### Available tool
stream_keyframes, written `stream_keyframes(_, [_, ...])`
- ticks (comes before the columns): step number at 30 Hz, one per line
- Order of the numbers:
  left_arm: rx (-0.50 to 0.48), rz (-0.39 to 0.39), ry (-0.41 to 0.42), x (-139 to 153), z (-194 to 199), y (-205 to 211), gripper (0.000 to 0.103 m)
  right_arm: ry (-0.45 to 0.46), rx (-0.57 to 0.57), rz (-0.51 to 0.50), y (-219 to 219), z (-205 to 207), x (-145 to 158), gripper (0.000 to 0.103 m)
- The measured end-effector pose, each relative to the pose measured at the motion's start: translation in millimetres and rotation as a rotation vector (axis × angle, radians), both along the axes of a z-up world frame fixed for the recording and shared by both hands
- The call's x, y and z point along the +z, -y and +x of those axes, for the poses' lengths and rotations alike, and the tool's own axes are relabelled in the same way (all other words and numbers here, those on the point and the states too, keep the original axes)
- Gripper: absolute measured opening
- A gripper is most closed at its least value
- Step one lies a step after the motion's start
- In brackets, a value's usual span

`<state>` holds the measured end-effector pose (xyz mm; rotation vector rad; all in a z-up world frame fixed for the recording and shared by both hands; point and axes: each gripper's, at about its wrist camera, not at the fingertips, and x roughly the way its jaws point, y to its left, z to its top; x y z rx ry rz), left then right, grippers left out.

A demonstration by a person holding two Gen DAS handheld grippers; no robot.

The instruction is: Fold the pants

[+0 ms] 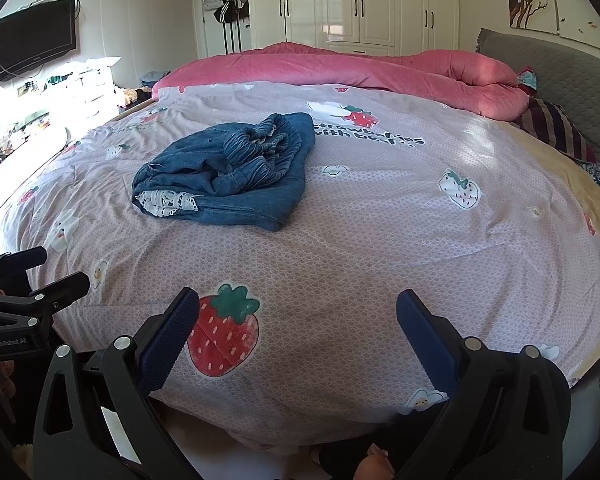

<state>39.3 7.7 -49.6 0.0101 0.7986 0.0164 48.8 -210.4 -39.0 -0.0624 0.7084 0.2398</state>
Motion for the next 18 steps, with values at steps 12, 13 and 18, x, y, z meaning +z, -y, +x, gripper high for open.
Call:
stream_keyframes(12, [0.001,0.013,-0.015,-3.9,2.0,0.3,0.094,-0.01,-0.004,0.0,0.1,4.3,-2.4,0.098])
stream_keyframes(13, [0.002,0.015,-0.017,-4.1,2.4,0.5,0.094,-0.011,-0.005,0.0,0.4,4.4,-2.7,0.098])
stream_keyframes(18, [0.006,0.024,-0.028,-6.6,4.5,1.8,0.094,-0.019,-0.012,0.0,1.7,6.3,-4.9,0.098])
